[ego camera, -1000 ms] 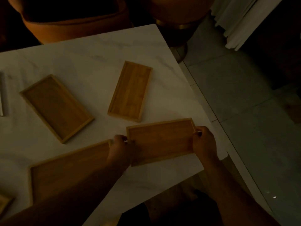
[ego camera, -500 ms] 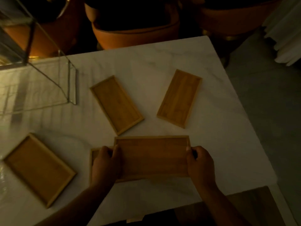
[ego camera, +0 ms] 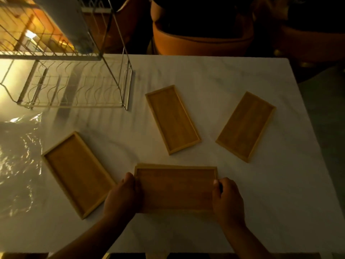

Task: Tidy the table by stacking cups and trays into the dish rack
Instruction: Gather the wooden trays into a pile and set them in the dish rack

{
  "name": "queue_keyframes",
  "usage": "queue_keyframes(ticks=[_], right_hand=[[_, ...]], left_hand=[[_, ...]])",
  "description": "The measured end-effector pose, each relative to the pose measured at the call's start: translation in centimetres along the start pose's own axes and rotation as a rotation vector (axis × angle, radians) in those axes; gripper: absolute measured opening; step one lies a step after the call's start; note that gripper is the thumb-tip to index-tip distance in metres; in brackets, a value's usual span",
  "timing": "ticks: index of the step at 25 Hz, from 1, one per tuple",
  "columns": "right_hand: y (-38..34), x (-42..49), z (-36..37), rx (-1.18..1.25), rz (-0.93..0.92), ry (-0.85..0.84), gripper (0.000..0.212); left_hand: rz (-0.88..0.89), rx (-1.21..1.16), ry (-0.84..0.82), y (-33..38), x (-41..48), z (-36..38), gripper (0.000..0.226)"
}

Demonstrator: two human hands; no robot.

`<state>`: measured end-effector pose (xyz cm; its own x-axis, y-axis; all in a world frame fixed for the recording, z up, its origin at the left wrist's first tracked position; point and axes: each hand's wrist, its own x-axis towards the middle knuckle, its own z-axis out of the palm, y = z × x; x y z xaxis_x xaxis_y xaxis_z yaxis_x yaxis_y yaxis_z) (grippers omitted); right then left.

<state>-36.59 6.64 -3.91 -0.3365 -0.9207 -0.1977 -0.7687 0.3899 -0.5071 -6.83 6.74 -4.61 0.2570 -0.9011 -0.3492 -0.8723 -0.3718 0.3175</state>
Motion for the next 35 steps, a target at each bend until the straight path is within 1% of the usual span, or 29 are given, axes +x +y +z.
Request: queue_keyframes(ticks=[4,9,12,16,19,23,26,30,35], right_hand=[[-0.4,-0.3,1.0,0.003,0.009,-0.008,0.021],[-0.4,-0.1,1.7,0.003,0.034,0.02,0.021],[-0.3,0.0,1.9,-0.074,0.045,0.006,0.023],[-0.2,-0.1,2.4,-0.147,0.009,0.022,0.022],[0.0,0.0,2.5,-0.168,-0.016,0.007,0.02],[-0.6,0.2,2.4,-0.152,0.015,-0.012,0.027],[-1.9,1.8,2.5,-0.143,0.021,-0.002,0.031],[-2.7,3.5,2.3,-0.159,0.026,-0.067,0.036],[-2.4,3.1,2.3,-0.162,0.012,-0.062,0.036]], left_hand=[[-0.011,0.02,0.004,-0.2,1.3,-0.4,0.024],[0.017,0.044,-0.057,-0.5,2.2,-0.2,0.023],[0.023,0.017,-0.07,-0.6,2.6,0.1,0.023],[0.078,0.017,-0.098,-1.2,2.9,0.6,0.021],[0.071,-0.042,-0.088,-1.2,2.8,0.8,0.023],[0.051,-0.054,-0.073,-0.8,2.6,0.6,0.026],[0.055,-0.088,-0.035,0.0,4.3,0.0,0.022],[0.046,-0.124,-0.013,0.3,5.6,-0.2,0.013],[0.056,-0.131,0.016,-0.3,5.1,0.4,0.017]])
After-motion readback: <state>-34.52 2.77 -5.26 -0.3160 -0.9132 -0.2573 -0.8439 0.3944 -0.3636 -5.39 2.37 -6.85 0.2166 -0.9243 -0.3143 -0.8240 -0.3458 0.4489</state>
